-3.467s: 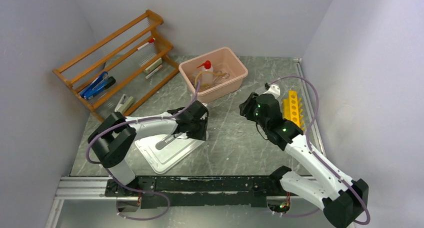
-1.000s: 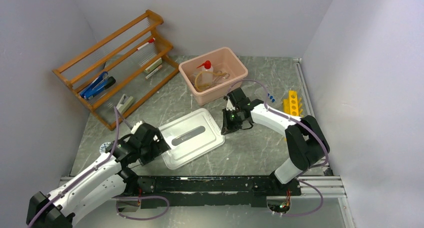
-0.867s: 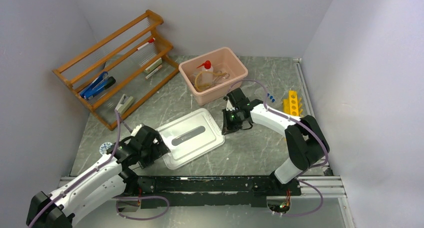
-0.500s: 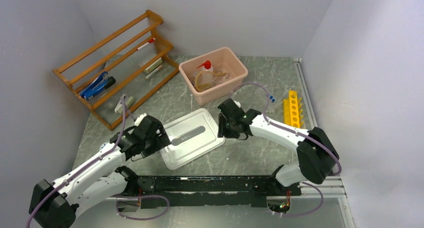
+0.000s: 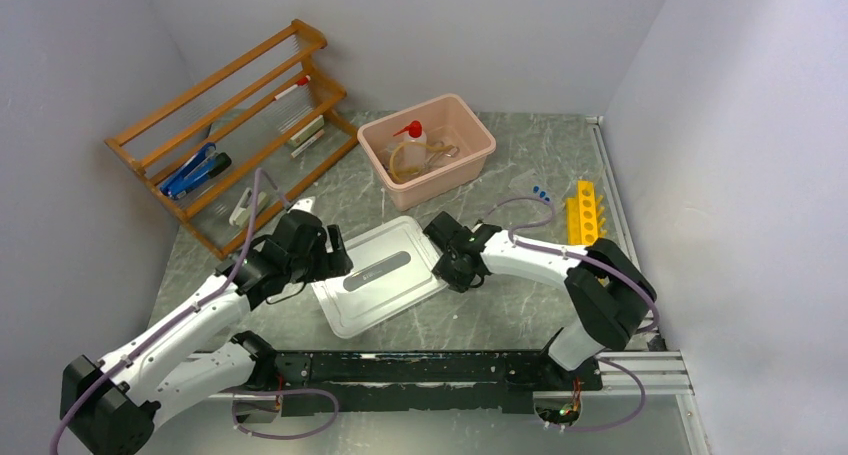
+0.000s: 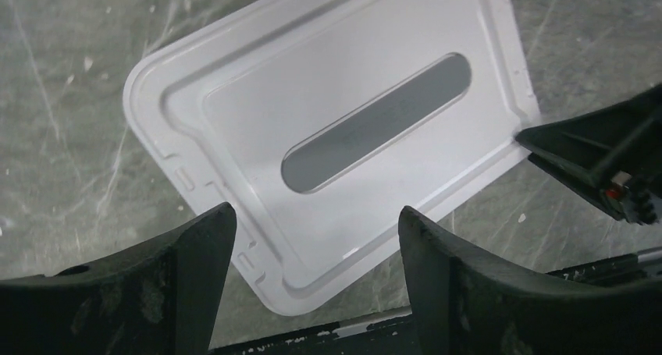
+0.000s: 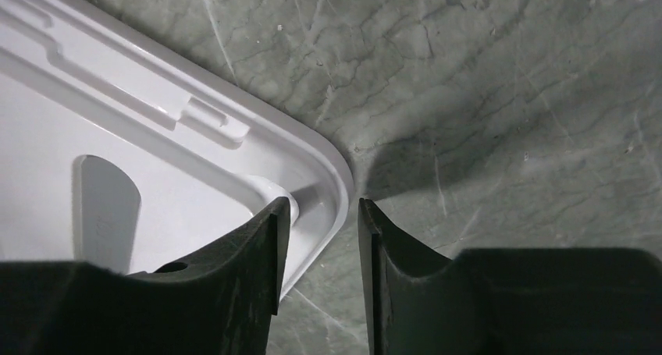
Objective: Organize the chemistry lab equipment
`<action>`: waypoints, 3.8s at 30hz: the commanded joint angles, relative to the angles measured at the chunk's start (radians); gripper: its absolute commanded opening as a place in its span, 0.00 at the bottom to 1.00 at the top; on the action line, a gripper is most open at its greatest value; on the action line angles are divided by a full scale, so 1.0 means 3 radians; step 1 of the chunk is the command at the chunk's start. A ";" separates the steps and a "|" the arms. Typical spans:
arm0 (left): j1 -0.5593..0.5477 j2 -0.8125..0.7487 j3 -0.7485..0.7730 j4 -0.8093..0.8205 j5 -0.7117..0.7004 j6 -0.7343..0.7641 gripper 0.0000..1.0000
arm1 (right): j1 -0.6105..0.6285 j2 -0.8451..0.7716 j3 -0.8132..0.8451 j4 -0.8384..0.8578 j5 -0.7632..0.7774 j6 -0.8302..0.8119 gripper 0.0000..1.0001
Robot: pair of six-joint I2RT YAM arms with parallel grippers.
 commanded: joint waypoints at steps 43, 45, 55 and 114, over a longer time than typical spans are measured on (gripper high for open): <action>-0.2696 0.1231 0.0069 0.1732 -0.1435 0.3082 0.84 | -0.1058 0.0001 0.0349 -0.0853 -0.1213 -0.0522 0.00; -0.2777 0.1362 0.0017 0.1810 -0.1759 0.3086 0.83 | -0.1087 0.0009 0.0366 -0.0881 -0.1265 -0.0547 0.00; -0.2992 0.1936 -0.0020 0.2031 -0.2072 0.3216 0.79 | -0.1250 -0.0119 0.0426 -0.1052 -0.1693 -0.0524 0.00; -0.3040 0.1579 0.0304 0.1286 -0.2503 0.3210 0.05 | -0.1387 -0.1324 0.0342 -0.1368 -0.0629 -0.0865 0.81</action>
